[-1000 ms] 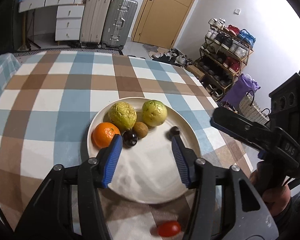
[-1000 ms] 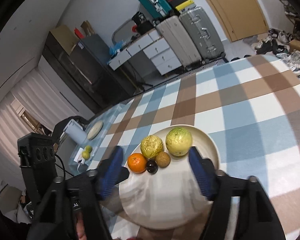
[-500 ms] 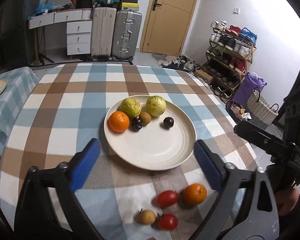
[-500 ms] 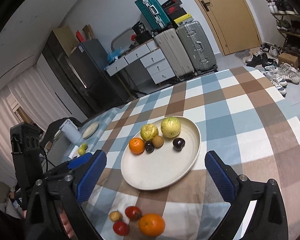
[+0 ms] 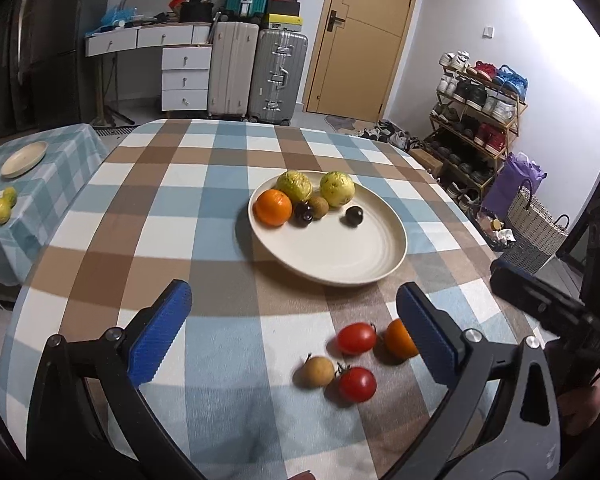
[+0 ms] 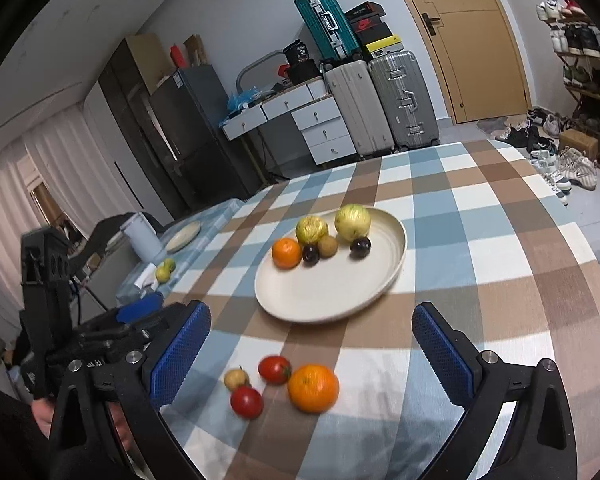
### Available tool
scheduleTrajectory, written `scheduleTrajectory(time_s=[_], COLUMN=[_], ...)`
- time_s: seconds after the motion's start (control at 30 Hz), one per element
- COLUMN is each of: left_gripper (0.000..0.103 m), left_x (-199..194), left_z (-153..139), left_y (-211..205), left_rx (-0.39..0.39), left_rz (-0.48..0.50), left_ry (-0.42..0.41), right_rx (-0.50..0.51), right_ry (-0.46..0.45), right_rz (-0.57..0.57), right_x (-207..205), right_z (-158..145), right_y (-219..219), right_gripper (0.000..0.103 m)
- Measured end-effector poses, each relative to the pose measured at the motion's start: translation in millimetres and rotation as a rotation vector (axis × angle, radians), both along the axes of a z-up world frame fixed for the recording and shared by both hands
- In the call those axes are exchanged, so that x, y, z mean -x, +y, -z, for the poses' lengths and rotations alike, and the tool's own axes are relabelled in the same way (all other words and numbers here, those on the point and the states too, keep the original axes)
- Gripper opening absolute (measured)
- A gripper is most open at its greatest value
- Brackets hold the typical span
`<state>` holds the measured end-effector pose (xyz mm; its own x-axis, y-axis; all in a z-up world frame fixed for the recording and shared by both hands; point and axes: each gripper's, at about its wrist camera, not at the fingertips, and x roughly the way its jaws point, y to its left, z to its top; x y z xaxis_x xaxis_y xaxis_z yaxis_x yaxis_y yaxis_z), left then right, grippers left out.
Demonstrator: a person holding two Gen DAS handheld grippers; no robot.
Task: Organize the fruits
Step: 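Withdraw both tools from the plate toward the remaining fruits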
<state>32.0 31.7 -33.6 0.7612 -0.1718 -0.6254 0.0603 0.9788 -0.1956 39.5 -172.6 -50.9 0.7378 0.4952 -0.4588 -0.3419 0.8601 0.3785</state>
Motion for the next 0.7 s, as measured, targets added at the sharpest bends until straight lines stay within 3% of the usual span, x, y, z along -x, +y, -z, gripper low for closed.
scheduleTrajectory(time_s=[0.37,0.53,0.7], left_gripper=[0.102,0.102,0.102], left_x=[35,36,35], left_z=[35,53,60], left_y=[1,4,3], left_rx=[0.037,0.046,0.042], left_rz=[-0.028,-0.033,-0.028], left_ry=[0.027,0.074,0.087], right_rx=[0.010,0.045,0.057], right_ry=[0.079,0.154,0.157], right_rz=[-0.030,-0.037,-0.063], right_x=[17,11,7], right_z=[37,52,55], right_y=[11,16,24], right_gripper=[0.103,0.103,0.102])
